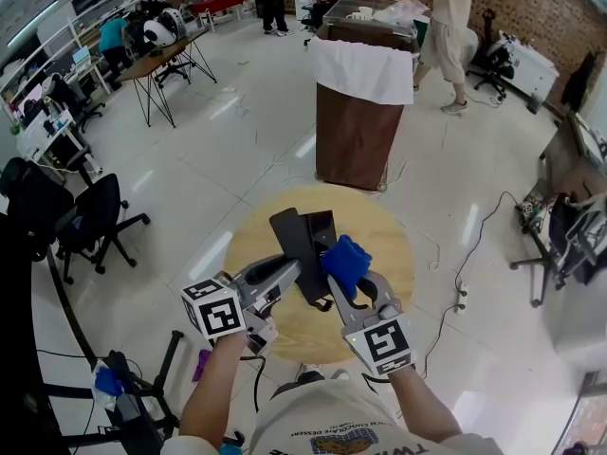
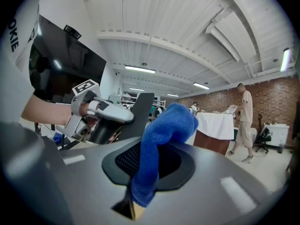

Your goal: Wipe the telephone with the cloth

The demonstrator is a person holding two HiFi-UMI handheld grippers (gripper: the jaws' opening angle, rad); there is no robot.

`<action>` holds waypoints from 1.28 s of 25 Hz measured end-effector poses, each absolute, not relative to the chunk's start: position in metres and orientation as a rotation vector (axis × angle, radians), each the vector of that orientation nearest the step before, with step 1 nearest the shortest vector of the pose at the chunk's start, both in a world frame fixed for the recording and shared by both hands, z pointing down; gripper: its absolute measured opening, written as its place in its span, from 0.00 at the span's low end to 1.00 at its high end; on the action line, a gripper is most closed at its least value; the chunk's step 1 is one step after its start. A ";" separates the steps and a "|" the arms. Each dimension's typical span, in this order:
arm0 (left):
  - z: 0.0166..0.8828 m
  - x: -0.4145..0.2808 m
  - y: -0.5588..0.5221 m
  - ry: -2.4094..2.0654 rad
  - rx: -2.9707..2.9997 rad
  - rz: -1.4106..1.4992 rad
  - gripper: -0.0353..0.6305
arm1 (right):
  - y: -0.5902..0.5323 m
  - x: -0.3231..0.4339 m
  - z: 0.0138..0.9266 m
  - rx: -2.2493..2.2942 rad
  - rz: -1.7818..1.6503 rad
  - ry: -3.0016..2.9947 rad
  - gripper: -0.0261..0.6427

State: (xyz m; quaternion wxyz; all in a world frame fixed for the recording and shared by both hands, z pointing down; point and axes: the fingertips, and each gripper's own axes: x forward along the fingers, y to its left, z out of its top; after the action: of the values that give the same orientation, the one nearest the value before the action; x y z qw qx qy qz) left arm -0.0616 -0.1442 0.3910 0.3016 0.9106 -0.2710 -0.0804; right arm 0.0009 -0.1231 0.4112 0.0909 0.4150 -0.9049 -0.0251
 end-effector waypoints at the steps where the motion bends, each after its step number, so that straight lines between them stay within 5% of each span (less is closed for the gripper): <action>1: 0.391 -0.061 -0.144 -0.716 2.416 -0.211 0.15 | -0.123 0.002 0.413 1.234 -0.065 -2.689 0.13; 17: 0.393 -0.048 -0.125 -0.556 2.441 -0.166 0.15 | -0.134 0.001 0.428 0.955 0.626 -2.964 0.13; 32: 0.400 -0.045 -0.115 -0.522 2.442 -0.139 0.15 | -0.149 -0.006 0.391 0.899 0.674 -3.105 0.13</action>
State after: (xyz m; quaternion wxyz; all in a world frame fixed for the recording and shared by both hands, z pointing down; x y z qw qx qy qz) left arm -0.0447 -0.1147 0.4001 0.3150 0.9267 -0.1979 -0.0527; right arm -0.0058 -0.1494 0.3908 -0.0801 0.2715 -0.9373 0.2034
